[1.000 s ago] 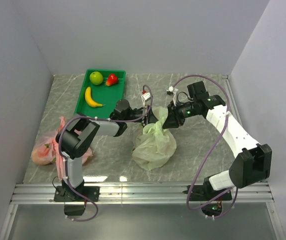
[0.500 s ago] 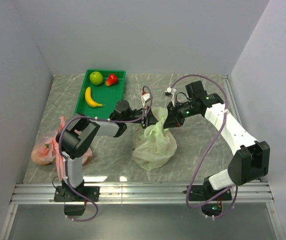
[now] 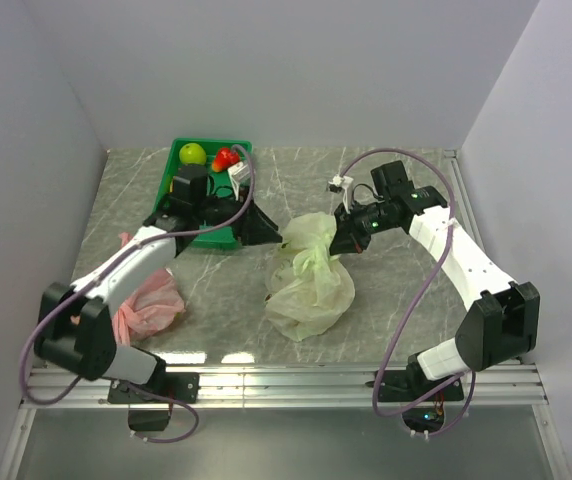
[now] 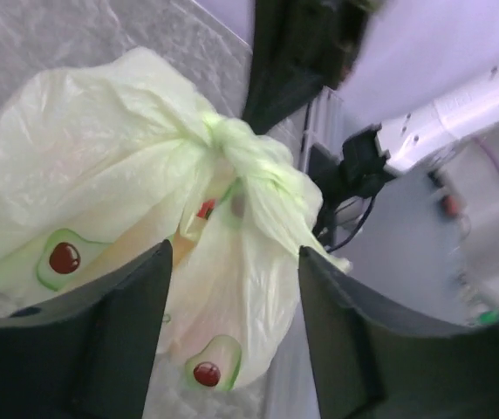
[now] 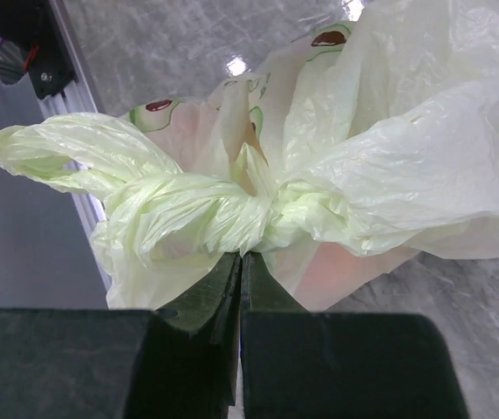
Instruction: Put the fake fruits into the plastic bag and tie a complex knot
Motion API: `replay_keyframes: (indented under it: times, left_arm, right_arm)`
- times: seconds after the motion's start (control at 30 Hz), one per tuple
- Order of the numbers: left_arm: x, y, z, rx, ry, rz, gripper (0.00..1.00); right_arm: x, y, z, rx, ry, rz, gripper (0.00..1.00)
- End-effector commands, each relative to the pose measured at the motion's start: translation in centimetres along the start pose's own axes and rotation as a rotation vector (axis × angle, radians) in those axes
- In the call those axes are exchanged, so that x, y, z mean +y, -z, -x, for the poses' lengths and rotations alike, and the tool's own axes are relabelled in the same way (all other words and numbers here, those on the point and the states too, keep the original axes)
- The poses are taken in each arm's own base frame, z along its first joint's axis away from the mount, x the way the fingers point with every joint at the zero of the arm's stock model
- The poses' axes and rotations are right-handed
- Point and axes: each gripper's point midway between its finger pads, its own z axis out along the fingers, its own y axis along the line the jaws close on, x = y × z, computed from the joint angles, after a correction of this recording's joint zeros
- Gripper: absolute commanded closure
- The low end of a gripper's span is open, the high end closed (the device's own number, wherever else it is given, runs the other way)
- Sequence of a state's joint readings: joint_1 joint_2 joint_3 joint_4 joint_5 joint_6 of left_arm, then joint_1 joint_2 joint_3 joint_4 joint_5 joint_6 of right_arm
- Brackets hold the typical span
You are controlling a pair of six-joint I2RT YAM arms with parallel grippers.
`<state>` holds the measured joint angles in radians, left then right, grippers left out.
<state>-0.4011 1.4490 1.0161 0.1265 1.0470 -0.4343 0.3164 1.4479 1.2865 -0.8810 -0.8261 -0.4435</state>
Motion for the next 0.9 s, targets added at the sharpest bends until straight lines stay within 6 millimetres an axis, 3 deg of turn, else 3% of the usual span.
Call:
replay_keyframes:
  times: [0.0, 0.1, 0.2, 0.23, 0.3, 0.37, 0.57, 0.67, 0.77, 0.8, 0.83, 0.87]
  left_arm:
    - [-1.9, 2.6, -2.6, 0.171, -0.282, 0.012, 0.34]
    - [-3.2, 3.3, -3.1, 0.213, -0.332, 0.04, 0.18]
    - [-4.2, 2.0, -3.8, 0.294, -0.384, 0.08, 0.16]
    - [-3.5, 1.6, -4.2, 0.321, -0.392, 0.121, 0.16]
    - [-4.4, 0.1, -4.7, 0.346, -0.406, 0.117, 0.15]
    - [-4.0, -1.3, -4.8, 0.356, -0.418, 0.159, 0.15]
    - [-2.8, -3.7, -4.9, 0.398, -0.448, 0.192, 0.21]
    - [-1.7, -4.3, -4.7, 0.395, -0.456, 0.23, 0.38]
    - [-0.3, -4.0, -5.3, 0.425, -0.46, 0.274, 0.7]
    - [0.3, -3.5, -5.6, 0.433, -0.456, 0.299, 0.92]
    - [0.4, -3.1, -5.2, 0.416, -0.457, 0.314, 1.0]
    - [1.3, -2.2, -4.8, 0.395, -0.421, 0.35, 1.0]
  right_arm:
    - [0.0, 0.8, 2.0, -0.038, 0.064, -0.037, 1.0]
    - [0.4, 0.9, 2.3, -0.042, 0.078, -0.046, 1.0]
    - [0.6, 1.0, 2.5, -0.051, 0.084, -0.045, 1.0]
    - [0.7, 0.9, 2.6, -0.052, 0.089, -0.045, 1.0]
    - [0.7, 0.8, 2.8, -0.059, 0.098, -0.055, 1.0]
    - [1.0, 0.7, 2.9, -0.057, 0.099, -0.052, 1.0]
    - [1.2, 0.7, 2.7, -0.042, 0.107, -0.054, 1.0]
    - [1.1, 0.8, 2.5, -0.03, 0.116, -0.059, 1.0]
    - [0.8, 0.9, 1.9, -0.012, 0.135, -0.079, 1.0]
    - [0.6, 1.1, 1.5, -0.004, 0.145, -0.088, 1.0]
    - [0.2, 1.2, 1.1, 0.008, 0.149, -0.107, 1.0]
    - [0.0, 1.3, 0.7, 0.018, 0.151, -0.115, 1.0]
